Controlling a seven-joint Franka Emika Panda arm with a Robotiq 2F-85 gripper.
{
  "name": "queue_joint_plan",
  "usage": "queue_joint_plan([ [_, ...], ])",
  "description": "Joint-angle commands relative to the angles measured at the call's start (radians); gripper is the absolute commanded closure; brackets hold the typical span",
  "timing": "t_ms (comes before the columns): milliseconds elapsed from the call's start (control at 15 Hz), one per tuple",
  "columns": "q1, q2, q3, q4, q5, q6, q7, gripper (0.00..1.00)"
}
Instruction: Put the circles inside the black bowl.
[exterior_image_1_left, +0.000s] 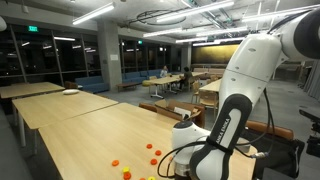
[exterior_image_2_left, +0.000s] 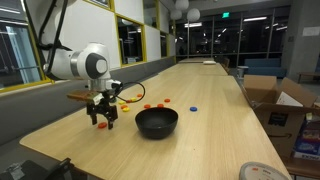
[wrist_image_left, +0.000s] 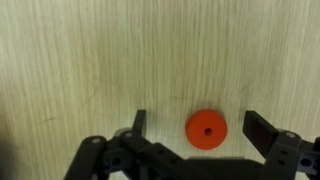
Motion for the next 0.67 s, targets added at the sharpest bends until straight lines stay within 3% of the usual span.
queue_joint_plan([
  [0, -0.009, -0.013, 0.008, 0.007, 0.010, -0.006, -0.018, 0.00],
  [67, -0.012, -0.012, 0.010, 0.007, 0.012, -0.003, -0.021, 0.25],
  [133, -0.014, -0.011, 0.011, 0.008, 0.013, -0.003, -0.025, 0.27],
  [600, -0.016, -0.008, 0.008, 0.021, 0.013, -0.007, -0.022, 0.80],
])
